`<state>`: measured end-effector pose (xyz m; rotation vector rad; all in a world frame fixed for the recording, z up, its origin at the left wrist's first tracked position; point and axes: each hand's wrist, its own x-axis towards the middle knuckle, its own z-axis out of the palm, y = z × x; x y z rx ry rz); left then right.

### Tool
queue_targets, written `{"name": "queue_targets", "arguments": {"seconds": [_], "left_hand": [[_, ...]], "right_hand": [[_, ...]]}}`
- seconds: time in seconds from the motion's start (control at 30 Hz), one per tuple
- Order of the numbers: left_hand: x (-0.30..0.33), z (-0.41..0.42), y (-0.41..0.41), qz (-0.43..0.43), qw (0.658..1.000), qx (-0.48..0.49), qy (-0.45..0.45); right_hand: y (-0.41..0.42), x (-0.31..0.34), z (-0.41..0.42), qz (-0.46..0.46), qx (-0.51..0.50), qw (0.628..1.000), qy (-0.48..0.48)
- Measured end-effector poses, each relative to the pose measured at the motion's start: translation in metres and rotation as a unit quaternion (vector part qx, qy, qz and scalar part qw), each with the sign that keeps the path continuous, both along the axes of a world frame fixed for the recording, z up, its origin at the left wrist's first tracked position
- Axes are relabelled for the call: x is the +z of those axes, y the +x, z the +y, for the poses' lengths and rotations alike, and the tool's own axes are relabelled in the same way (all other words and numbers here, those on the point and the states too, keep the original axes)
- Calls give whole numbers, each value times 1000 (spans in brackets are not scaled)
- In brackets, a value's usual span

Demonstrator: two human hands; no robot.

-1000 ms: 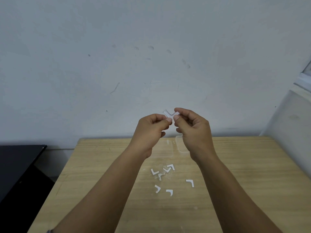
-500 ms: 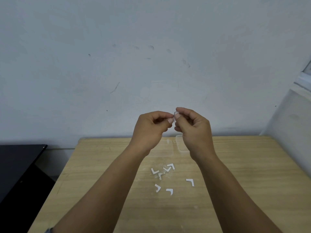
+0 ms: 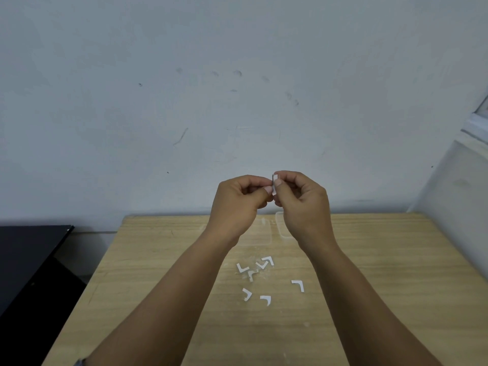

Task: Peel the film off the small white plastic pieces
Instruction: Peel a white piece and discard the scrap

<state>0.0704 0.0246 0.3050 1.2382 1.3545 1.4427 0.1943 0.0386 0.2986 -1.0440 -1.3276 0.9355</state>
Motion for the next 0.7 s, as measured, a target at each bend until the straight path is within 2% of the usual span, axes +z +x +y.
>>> {"name": "queue_targets", "arguments": {"seconds": [0.17,0.37,0.53,0.7], "left_hand": [[2,-1,-2,-16,1000,18,-1],[-2,-1,-6,145,979,74,122],[-10,6,-13,335,906,103,238],[-17,8,-15,391,852,138,322]], "right_hand": [[2,-3,0,21,32,998,-45],[4,1,-4,52,53,995,-63],[3,6,-7,67,60,994,-68],[3,8,-9,73,61,993,-71]]}}
